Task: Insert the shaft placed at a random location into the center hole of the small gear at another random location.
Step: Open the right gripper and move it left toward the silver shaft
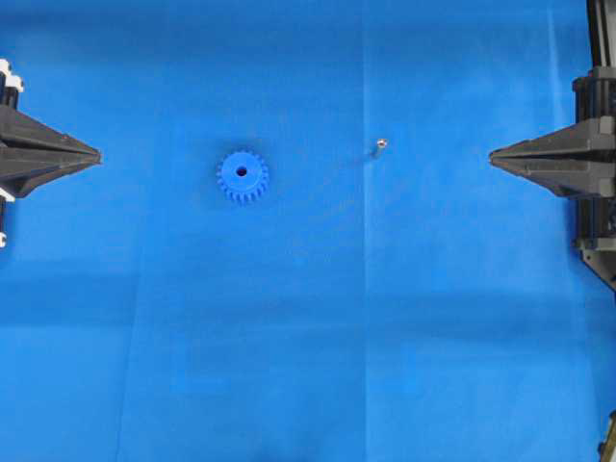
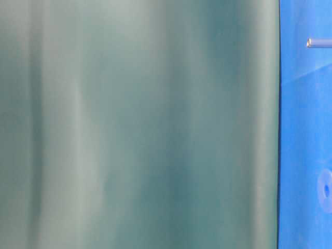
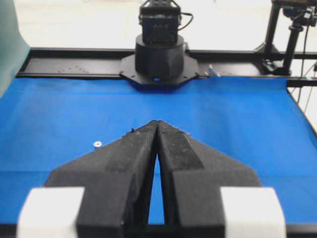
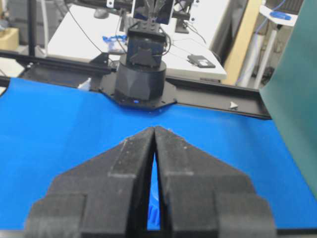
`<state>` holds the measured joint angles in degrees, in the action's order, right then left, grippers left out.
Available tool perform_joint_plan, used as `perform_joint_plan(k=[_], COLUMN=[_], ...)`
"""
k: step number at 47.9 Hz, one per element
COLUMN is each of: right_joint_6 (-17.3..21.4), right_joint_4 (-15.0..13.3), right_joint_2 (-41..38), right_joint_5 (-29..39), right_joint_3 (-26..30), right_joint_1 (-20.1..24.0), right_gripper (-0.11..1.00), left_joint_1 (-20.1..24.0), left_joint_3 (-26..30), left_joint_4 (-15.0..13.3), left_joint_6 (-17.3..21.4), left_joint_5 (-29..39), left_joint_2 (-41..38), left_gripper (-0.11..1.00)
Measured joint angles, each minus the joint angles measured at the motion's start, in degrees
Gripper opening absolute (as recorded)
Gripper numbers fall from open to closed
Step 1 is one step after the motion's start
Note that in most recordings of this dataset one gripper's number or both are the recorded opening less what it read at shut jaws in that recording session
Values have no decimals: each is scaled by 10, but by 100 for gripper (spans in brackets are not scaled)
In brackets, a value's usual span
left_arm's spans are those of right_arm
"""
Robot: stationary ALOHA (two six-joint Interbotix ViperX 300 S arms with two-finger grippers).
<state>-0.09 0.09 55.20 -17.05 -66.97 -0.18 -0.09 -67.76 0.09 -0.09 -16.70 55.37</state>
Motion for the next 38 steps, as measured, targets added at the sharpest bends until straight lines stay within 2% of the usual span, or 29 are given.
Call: perform_joint_plan(k=[6, 22, 26, 31, 38], right_joint_6=[0, 1, 2, 4, 4], right_joint_4=[0, 1, 3, 9, 25], right_joint_2=[-2, -14, -31, -58, -114], right_joint_5=[6, 9, 6, -4, -29], right_joint_3=[-1, 0, -1, -1, -4], right_joint_1=[0, -7, -17, -32, -52], right_gripper=[-6, -5, -2, 11, 50], left_joint_1=[0, 0, 0, 0, 0], left_joint_3=[0, 0, -1, -1, -1], left_joint_4=[0, 0, 0, 0, 0], left_joint_6=[-2, -4, -4, -4, -4], left_joint_5=[9, 13, 13, 13, 14], left_joint_2=[0, 9, 11, 11, 11], left_gripper=[0, 0, 0, 0, 0])
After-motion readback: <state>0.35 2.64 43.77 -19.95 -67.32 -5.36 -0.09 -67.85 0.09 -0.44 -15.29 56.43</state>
